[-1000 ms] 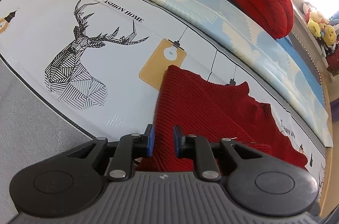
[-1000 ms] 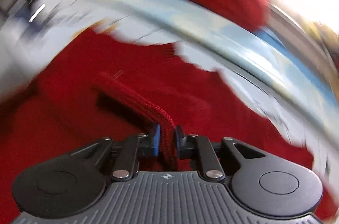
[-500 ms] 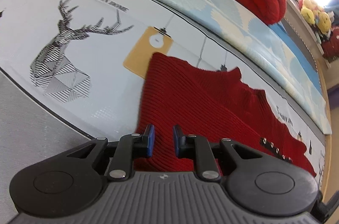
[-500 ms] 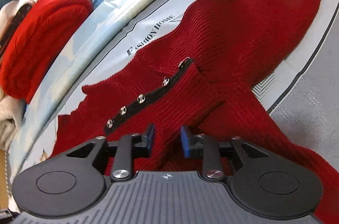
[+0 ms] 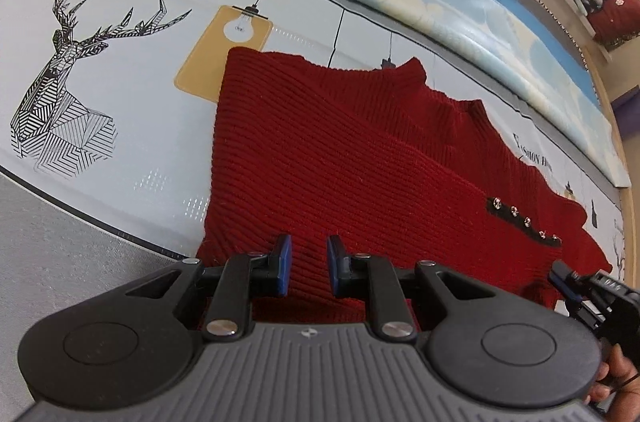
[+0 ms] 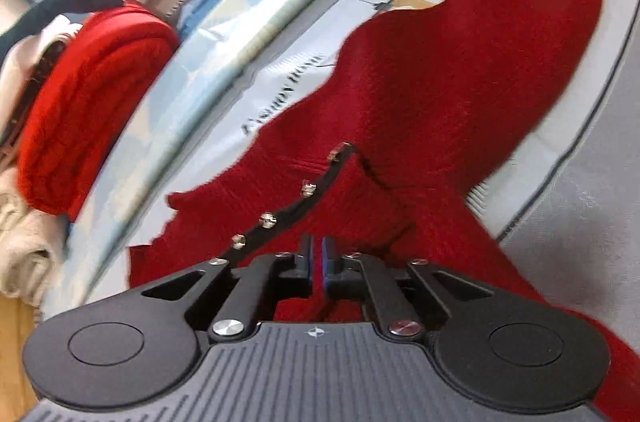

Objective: Fold small clothes

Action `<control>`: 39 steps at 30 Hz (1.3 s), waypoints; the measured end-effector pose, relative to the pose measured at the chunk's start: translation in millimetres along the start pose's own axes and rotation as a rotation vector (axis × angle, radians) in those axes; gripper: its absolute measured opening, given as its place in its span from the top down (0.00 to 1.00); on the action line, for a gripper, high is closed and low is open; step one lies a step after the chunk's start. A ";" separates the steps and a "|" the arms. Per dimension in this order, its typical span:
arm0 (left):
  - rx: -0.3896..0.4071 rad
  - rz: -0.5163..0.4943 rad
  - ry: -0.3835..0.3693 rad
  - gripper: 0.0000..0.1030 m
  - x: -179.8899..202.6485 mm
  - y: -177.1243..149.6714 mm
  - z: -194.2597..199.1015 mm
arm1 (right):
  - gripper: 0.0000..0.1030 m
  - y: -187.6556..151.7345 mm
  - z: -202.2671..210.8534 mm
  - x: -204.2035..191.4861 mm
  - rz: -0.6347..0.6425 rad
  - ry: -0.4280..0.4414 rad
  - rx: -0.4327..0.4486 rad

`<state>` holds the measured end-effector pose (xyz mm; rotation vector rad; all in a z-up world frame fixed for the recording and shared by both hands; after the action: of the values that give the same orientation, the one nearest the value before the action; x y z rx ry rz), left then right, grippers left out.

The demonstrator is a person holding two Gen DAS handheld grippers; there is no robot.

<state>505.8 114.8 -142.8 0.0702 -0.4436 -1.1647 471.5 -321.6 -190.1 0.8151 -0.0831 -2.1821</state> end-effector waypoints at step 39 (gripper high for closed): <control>-0.016 -0.143 0.045 0.81 32.2 -24.7 -20.6 | 0.75 172.6 69.7 244.4 -0.356 -0.219 0.402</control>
<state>502.2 72.3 -158.8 0.1151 -0.3945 -1.3042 426.7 -624.9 -210.3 0.8547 -0.5377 -2.6338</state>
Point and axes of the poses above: each gripper's, at about its wrist camera, not at the fingertips, and z roughly against the way its jaws point, x to its right, y to its top, the point moved 10 cm from there along -z, roughly the way its jaws point, and after that the axes turned 3 degrees about z, right-handed, at the moved point
